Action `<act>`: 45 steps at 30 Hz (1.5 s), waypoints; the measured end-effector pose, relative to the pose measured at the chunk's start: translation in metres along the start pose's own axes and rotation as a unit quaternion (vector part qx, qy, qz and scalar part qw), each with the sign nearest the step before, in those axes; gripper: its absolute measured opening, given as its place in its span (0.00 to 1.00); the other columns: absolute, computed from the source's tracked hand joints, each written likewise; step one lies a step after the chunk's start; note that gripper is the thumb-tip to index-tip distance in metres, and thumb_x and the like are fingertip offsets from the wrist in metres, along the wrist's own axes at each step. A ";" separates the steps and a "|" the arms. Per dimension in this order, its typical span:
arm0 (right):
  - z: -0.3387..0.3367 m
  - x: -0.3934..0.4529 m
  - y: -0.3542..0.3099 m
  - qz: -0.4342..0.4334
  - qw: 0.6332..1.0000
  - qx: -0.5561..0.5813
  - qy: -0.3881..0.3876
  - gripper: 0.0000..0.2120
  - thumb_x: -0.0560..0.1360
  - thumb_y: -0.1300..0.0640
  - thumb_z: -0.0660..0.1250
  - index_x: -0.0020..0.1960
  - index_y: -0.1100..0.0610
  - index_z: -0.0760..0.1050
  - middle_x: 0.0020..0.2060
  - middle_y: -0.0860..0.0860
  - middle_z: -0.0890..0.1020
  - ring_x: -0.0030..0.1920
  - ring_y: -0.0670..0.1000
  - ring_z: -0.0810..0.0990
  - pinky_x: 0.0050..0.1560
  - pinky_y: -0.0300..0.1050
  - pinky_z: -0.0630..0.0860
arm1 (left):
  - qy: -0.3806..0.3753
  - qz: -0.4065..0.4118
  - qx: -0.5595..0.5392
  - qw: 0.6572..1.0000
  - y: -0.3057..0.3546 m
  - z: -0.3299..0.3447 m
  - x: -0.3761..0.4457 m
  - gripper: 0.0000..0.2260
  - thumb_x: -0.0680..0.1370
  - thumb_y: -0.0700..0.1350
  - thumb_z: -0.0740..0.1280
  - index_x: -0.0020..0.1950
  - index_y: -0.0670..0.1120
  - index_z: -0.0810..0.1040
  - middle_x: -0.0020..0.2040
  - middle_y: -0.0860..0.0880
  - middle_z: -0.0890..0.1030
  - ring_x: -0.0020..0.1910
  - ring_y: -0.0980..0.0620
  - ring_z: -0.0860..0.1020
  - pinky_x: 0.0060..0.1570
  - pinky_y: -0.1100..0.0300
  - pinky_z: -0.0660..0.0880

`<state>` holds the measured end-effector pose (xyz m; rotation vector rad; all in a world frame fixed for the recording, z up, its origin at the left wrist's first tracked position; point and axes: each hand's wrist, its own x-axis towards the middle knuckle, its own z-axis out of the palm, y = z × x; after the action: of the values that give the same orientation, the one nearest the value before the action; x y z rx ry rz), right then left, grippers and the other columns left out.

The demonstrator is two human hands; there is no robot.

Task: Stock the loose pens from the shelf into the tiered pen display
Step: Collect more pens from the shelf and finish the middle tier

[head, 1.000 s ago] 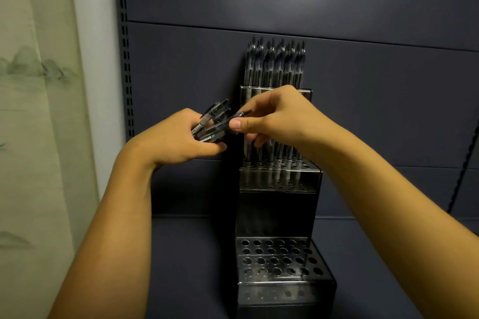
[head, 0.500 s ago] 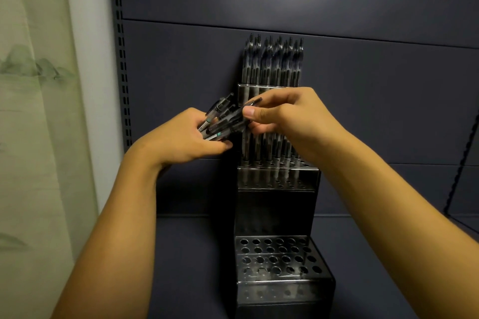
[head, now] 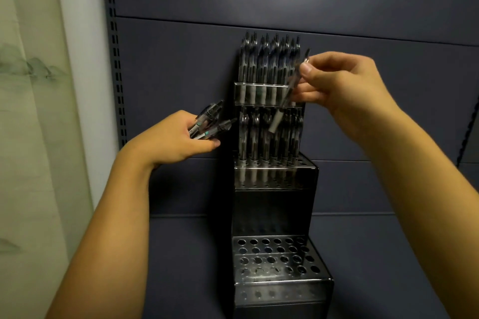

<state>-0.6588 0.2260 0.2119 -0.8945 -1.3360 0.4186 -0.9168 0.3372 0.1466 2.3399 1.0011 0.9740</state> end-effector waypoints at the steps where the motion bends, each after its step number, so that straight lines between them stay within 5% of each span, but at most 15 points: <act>1: -0.003 0.001 0.001 -0.007 0.999 -0.044 0.009 0.02 0.79 0.66 0.70 0.47 0.64 0.80 0.36 0.55 0.83 0.36 0.52 0.84 0.43 0.45 0.83 | -0.001 0.000 0.005 1.000 0.000 0.001 0.001 0.16 0.76 0.47 0.75 0.34 0.46 0.71 0.27 0.53 0.69 0.28 0.54 0.68 0.32 0.56 0.66; 17: 0.004 0.003 0.023 0.062 0.968 -0.239 -0.036 0.05 0.75 0.61 0.76 0.44 0.62 0.82 0.36 0.57 0.86 0.37 0.54 0.88 0.44 0.49 0.85 | -0.018 -0.002 0.016 1.000 -0.002 0.003 0.004 0.14 0.75 0.48 0.75 0.39 0.41 0.76 0.28 0.52 0.71 0.28 0.55 0.69 0.33 0.56 0.67; 22: 0.006 -0.005 0.027 0.131 0.939 -0.296 -0.113 0.06 0.74 0.60 0.76 0.44 0.63 0.82 0.35 0.57 0.87 0.37 0.53 0.88 0.44 0.49 0.86 | -0.022 -0.004 0.017 1.000 -0.001 0.003 0.005 0.16 0.75 0.49 0.75 0.43 0.38 0.77 0.29 0.50 0.72 0.29 0.53 0.70 0.33 0.54 0.67; 28: 0.006 -0.010 0.012 0.139 0.909 -0.374 -0.121 0.09 0.72 0.56 0.78 0.43 0.61 0.83 0.32 0.54 0.86 0.33 0.50 0.87 0.39 0.43 0.85 | -0.029 -0.013 0.025 0.999 -0.002 0.005 0.004 0.16 0.75 0.50 0.75 0.42 0.38 0.77 0.29 0.50 0.72 0.29 0.53 0.70 0.33 0.55 0.67; 33: 0.011 -0.014 0.000 0.036 0.900 -0.427 -0.083 0.09 0.72 0.52 0.78 0.41 0.57 0.84 0.30 0.52 0.86 0.30 0.47 0.86 0.41 0.43 0.85 | -0.029 -0.017 0.039 0.999 0.001 0.001 0.002 0.15 0.75 0.50 0.75 0.38 0.42 0.76 0.28 0.52 0.71 0.28 0.54 0.69 0.33 0.55 0.67; 36: 0.024 -0.020 -0.007 0.013 0.924 -0.356 -0.135 0.07 0.71 0.53 0.79 0.46 0.54 0.84 0.31 0.50 0.86 0.31 0.47 0.86 0.40 0.40 0.84 | -0.029 -0.012 0.036 0.999 0.006 0.000 -0.002 0.15 0.75 0.50 0.75 0.38 0.42 0.75 0.28 0.52 0.70 0.28 0.54 0.68 0.33 0.55 0.66; 40: 0.045 -0.025 -0.002 -0.017 0.914 -0.345 -0.215 0.12 0.70 0.53 0.80 0.52 0.51 0.84 0.34 0.48 0.87 0.33 0.44 0.86 0.42 0.38 0.83 | -0.042 0.010 0.018 0.999 0.017 -0.001 -0.007 0.13 0.76 0.48 0.75 0.44 0.39 0.78 0.30 0.50 0.73 0.29 0.53 0.71 0.31 0.58 0.68; 45: 0.055 -0.024 0.011 -0.053 0.922 -0.312 -0.222 0.10 0.71 0.56 0.79 0.51 0.53 0.84 0.35 0.50 0.87 0.34 0.45 0.86 0.42 0.38 0.82 | -0.052 0.029 -0.004 0.998 0.025 -0.001 -0.013 0.12 0.76 0.46 0.74 0.46 0.38 0.78 0.32 0.48 0.75 0.29 0.53 0.71 0.30 0.57 0.67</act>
<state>-0.7143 0.2331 0.1868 -1.2907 -1.9873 0.0994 -0.9123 0.3113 0.1561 2.3970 0.8928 0.8662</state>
